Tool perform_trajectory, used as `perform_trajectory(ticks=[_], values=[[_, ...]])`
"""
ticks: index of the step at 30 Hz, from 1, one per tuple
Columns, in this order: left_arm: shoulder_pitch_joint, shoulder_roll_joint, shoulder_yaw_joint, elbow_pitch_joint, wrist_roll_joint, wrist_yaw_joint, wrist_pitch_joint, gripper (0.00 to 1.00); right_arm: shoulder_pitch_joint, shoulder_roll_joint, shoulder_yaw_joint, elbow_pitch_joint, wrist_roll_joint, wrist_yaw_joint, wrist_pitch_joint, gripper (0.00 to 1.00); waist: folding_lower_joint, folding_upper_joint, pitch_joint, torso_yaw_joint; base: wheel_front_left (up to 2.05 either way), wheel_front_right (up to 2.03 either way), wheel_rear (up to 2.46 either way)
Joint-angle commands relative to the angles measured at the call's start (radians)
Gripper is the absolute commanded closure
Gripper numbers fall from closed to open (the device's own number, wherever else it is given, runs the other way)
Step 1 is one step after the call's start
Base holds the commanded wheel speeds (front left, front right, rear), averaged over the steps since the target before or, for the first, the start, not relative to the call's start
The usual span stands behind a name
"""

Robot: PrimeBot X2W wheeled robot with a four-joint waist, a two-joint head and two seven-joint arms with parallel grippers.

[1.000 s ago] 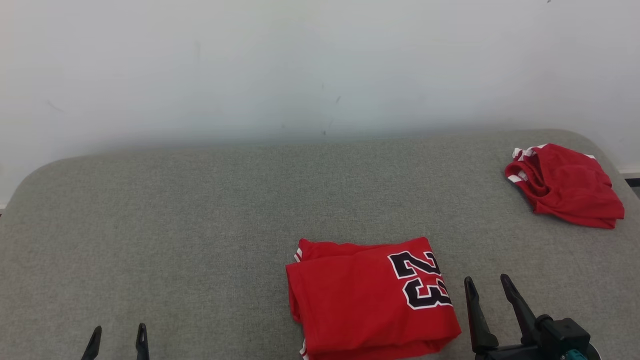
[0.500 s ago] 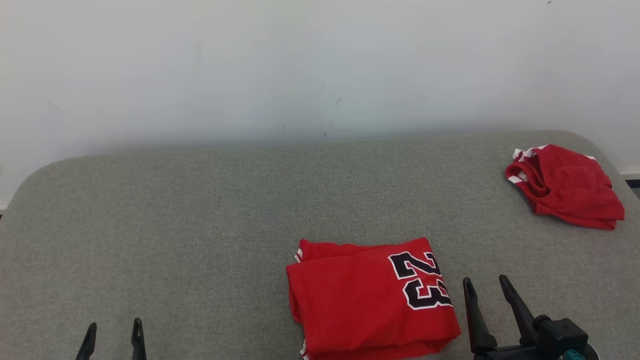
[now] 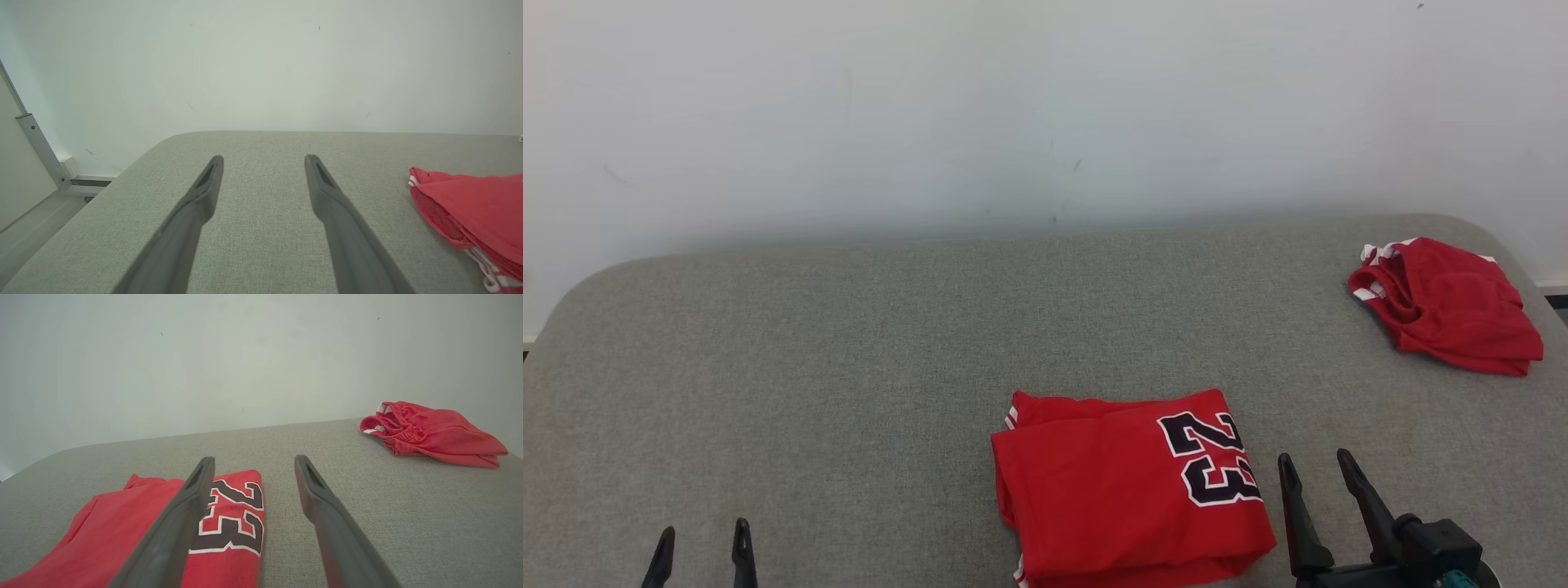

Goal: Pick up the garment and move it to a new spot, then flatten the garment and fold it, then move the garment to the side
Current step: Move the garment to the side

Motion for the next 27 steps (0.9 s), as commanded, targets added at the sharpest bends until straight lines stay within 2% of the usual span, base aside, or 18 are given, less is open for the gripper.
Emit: perform_trajectory(ticks=[1,9,17,21,27], values=[[0.017,-0.002,0.004,-0.005,0.006,-0.001,-0.003,0.00,-0.004,0.000,0.002,0.002,0.007,-0.003,-0.004,0.00,0.0000,0.0000,-0.001,0.000,0.00,0.00,0.00],[0.014,-0.001,0.000,-0.006,0.020,-0.002,-0.003,0.00,-0.040,-0.015,0.015,0.036,0.005,-0.003,-0.004,0.00,0.0000,0.0000,0.002,0.000,0.00,0.00,0.00],[-0.005,-0.002,-0.011,0.000,0.024,-0.004,-0.003,0.00,-0.148,-0.040,0.032,0.129,-0.007,-0.003,0.062,0.00,0.0000,0.0000,0.014,0.012,0.00,0.00,0.00],[-0.014,-0.003,-0.020,0.003,0.025,-0.005,-0.003,0.00,-0.205,-0.045,0.042,0.215,-0.004,-0.003,0.116,0.00,0.0000,0.0000,0.024,0.026,0.00,0.00,0.00],[-0.021,-0.005,-0.033,0.010,0.026,-0.007,-0.003,0.00,-0.258,-0.044,0.045,0.352,-0.003,-0.003,0.138,0.00,0.0000,0.0000,0.037,0.041,0.00,0.00,0.00]])
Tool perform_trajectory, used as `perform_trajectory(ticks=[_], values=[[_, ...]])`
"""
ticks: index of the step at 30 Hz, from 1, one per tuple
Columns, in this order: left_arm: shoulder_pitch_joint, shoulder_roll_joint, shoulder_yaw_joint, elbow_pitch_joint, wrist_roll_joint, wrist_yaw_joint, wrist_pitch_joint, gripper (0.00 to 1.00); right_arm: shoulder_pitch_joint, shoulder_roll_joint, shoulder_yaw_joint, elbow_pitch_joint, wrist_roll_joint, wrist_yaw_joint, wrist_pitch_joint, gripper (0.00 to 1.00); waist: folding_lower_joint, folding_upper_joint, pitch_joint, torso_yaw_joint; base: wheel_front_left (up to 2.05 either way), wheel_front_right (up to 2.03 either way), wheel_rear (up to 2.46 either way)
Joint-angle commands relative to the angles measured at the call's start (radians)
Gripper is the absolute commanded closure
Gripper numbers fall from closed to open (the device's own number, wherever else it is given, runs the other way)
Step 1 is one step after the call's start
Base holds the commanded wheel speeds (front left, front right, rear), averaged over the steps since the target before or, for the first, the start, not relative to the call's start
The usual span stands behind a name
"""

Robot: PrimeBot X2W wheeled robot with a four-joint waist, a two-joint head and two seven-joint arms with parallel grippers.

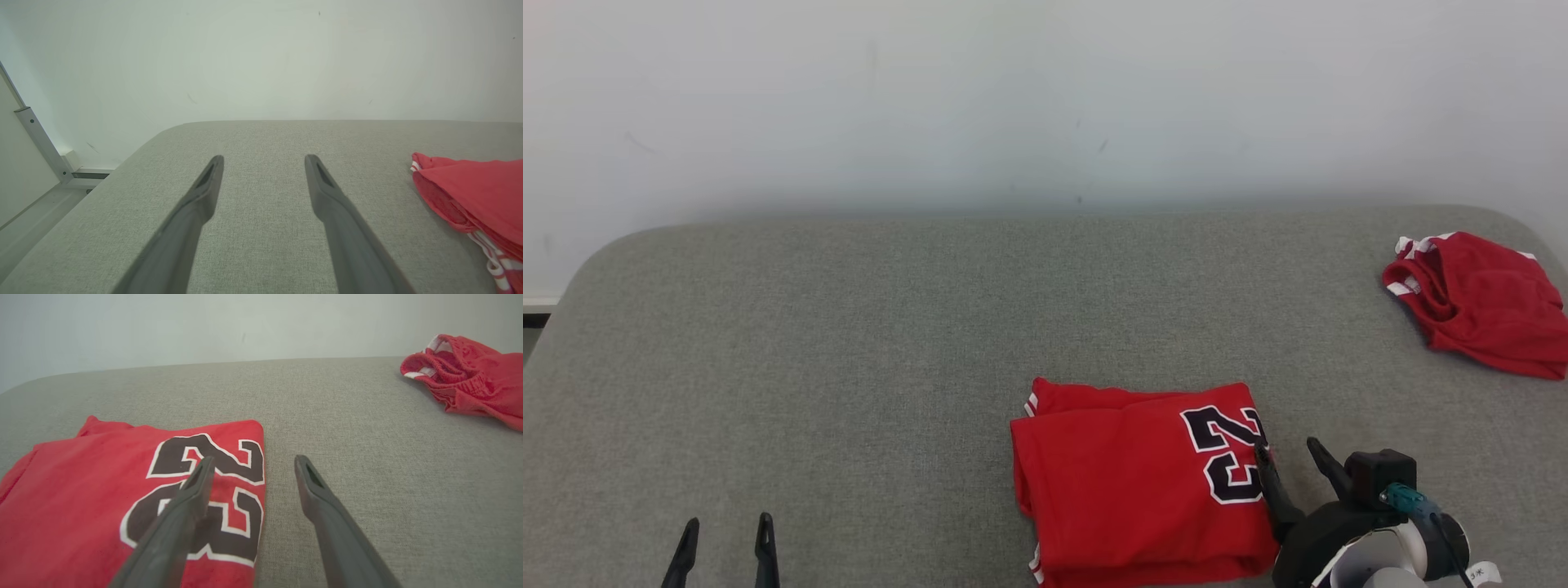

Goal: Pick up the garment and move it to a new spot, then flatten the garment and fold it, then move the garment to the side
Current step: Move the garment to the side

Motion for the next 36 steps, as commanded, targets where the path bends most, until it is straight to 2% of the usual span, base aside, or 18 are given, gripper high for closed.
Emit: perform_trajectory(ticks=[1,16,17,19,24,36], values=[[-0.011,-0.003,-0.001,0.002,0.005,-0.003,-0.003,0.00,-0.015,-0.001,0.003,0.022,0.004,-0.003,0.002,0.00,-0.0002,-0.0002,0.006,0.003,0.00,0.00,0.00],[-0.042,-0.003,-0.007,0.016,0.005,-0.005,-0.003,0.00,-0.125,0.027,0.055,0.359,0.052,-0.003,-0.021,0.00,-0.0002,-0.0002,0.029,0.022,0.00,0.00,0.00],[-0.043,-0.004,-0.008,0.017,0.004,-0.005,-0.003,0.00,-0.132,0.031,0.060,0.376,0.059,-0.003,-0.025,0.36,-0.0002,-0.0002,0.030,0.023,0.00,0.00,0.00],[-0.047,-0.004,-0.008,0.019,0.005,-0.006,-0.003,0.00,-0.144,0.039,0.076,0.400,0.075,-0.003,-0.031,1.00,-0.0002,-0.0002,0.034,0.026,0.00,0.00,0.00],[-0.050,-0.008,-0.002,0.017,0.004,-0.002,-0.003,0.00,-0.189,0.023,0.110,0.423,0.105,-0.003,-0.069,1.00,-0.0002,-0.0002,0.046,0.023,0.00,0.00,0.00],[-0.101,-0.023,-0.005,0.004,-0.011,0.001,-0.003,0.00,-0.402,-0.051,0.219,0.376,0.131,-0.003,-0.119,1.00,-0.0002,-0.0002,0.136,0.002,0.00,0.00,0.00]])
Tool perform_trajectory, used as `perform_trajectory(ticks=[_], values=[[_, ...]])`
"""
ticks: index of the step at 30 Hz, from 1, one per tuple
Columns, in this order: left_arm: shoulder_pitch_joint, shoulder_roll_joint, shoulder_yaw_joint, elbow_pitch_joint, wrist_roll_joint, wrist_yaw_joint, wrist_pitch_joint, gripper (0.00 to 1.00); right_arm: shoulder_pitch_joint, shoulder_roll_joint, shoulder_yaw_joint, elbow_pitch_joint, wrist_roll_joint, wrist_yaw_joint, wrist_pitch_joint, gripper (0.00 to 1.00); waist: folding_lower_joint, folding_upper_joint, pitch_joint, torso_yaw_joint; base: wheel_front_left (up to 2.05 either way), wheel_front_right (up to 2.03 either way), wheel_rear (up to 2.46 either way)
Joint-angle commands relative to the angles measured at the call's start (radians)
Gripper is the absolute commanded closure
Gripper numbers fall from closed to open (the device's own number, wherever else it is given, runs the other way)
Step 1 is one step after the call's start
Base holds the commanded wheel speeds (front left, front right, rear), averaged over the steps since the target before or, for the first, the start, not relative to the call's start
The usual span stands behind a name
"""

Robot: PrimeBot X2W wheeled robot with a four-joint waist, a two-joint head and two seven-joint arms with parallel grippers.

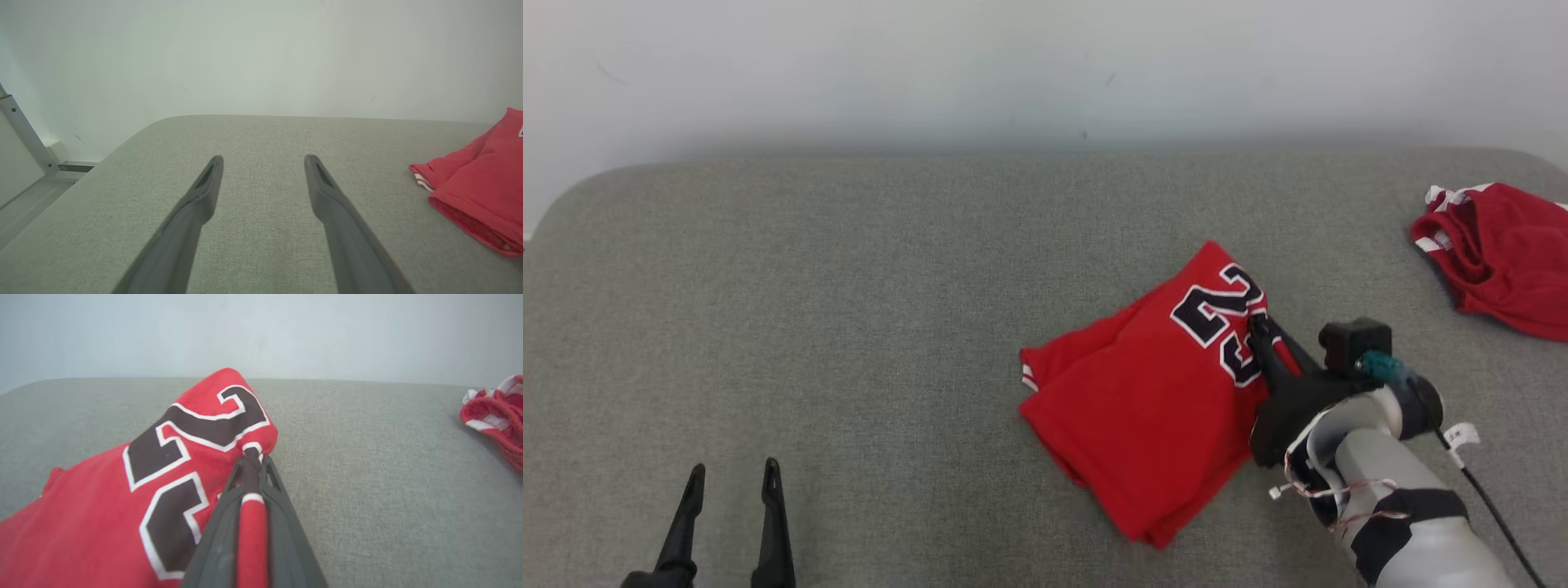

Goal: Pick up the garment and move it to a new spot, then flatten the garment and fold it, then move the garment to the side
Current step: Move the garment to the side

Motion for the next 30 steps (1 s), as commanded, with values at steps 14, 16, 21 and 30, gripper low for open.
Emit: perform_trajectory(ticks=[14,16,21,30], values=[[-0.113,0.006,-0.030,-0.090,0.012,-0.006,-0.003,0.00,-0.266,-0.225,0.000,-0.057,0.043,-0.003,0.002,1.00,-0.0001,-0.0001,0.258,-0.102,0.00,0.00,0.00],[-0.132,0.023,-0.040,-0.093,0.017,-0.007,-0.003,0.00,-0.290,-0.254,-0.014,-0.065,0.051,-0.003,0.000,1.00,-0.0001,-0.0001,0.293,-0.121,0.00,0.00,0.00],[-0.186,0.072,-0.056,-0.096,0.019,-0.006,-0.003,0.00,-0.348,-0.309,-0.034,-0.075,0.060,-0.003,0.000,1.00,-0.0001,-0.0001,0.366,-0.176,0.00,0.00,0.00],[-0.228,0.142,-0.077,-0.124,0.022,-0.006,-0.003,0.00,-0.438,-0.410,-0.033,-0.066,0.037,-0.003,0.028,1.00,-0.0001,-0.0001,0.455,-0.235,0.00,0.00,0.00]])
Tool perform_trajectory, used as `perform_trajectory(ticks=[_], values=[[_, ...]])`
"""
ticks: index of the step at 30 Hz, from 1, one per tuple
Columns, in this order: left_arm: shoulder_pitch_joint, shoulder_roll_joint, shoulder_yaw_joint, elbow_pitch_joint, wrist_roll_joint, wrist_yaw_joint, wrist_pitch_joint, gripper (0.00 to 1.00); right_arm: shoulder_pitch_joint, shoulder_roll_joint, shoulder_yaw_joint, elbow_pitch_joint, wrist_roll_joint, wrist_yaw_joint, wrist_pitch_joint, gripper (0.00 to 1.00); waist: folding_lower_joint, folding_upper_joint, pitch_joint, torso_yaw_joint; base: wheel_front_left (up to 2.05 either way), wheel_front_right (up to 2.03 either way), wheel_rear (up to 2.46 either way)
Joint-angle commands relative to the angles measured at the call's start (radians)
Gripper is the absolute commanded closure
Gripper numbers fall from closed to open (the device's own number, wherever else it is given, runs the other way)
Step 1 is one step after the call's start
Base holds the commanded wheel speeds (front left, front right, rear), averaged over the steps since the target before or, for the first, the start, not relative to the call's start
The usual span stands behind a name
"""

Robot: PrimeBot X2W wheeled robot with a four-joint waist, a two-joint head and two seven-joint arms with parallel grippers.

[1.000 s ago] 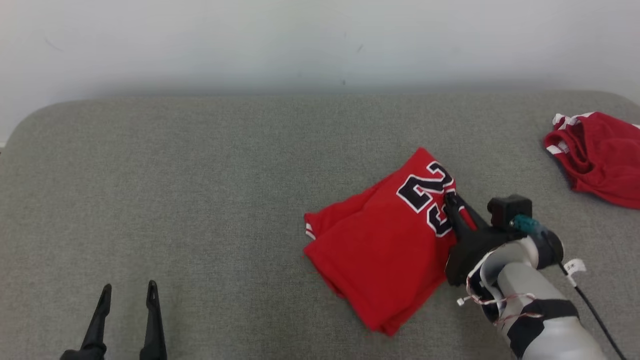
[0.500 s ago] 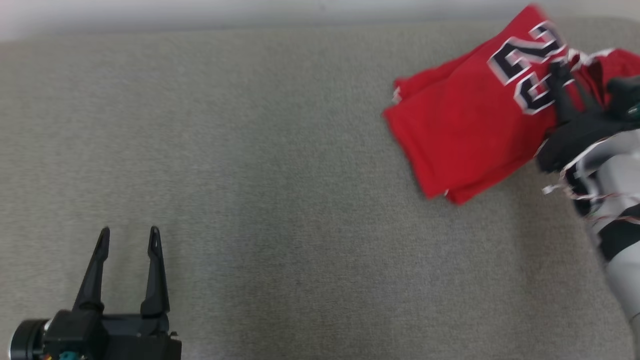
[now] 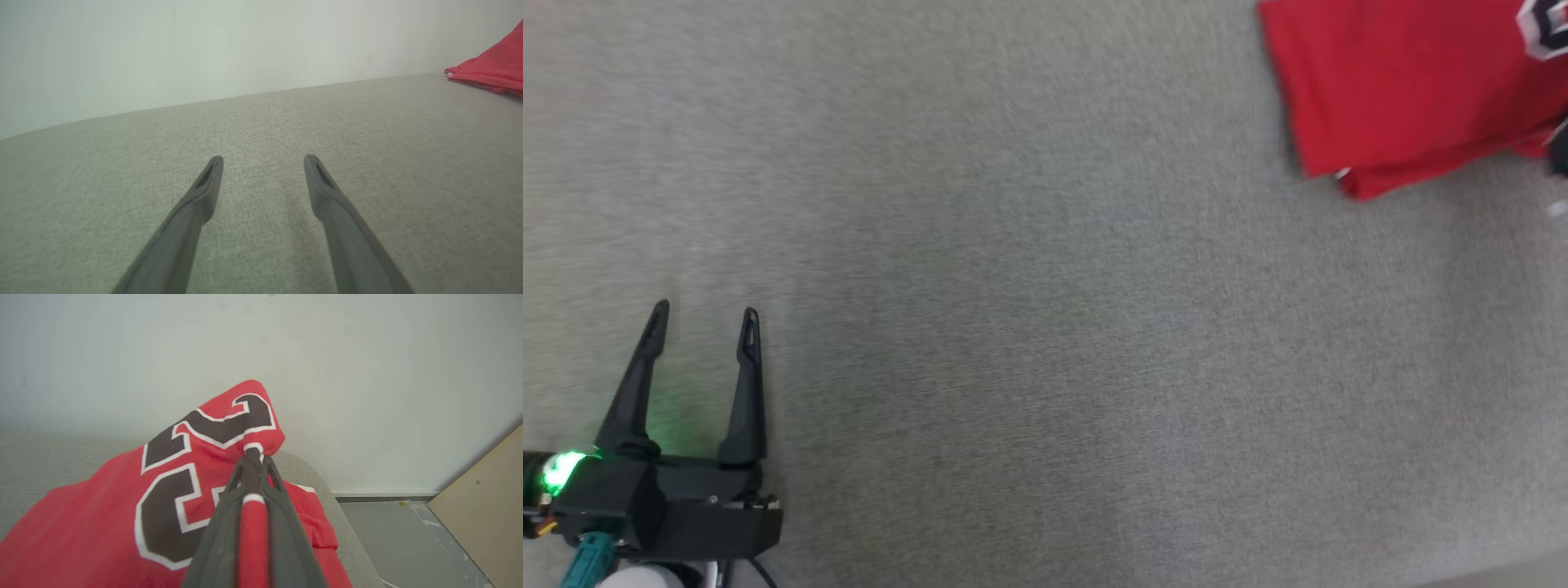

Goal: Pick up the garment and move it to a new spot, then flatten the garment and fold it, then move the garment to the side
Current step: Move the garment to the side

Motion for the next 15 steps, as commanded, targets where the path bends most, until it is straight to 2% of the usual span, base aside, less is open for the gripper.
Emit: perform_trajectory(ticks=[1,12,15], values=[[-0.017,0.012,0.000,-0.014,0.004,0.002,-0.003,0.00,-0.024,-0.022,0.008,-0.003,-0.016,-0.003,0.012,1.00,-0.0002,-0.0002,0.075,-0.061,0.00,0.00,0.00],[-0.030,0.033,-0.014,-0.090,0.018,0.003,-0.003,0.00,-0.126,-0.179,0.055,0.000,-0.056,-0.003,0.092,1.00,-0.0002,-0.0002,0.140,-0.073,0.00,0.00,0.00],[-0.031,0.038,-0.013,-0.100,0.020,0.004,-0.002,0.00,-0.137,-0.204,0.061,0.008,-0.062,-0.003,0.106,1.00,-0.0002,-0.0002,0.146,-0.072,0.00,0.00,0.00]])
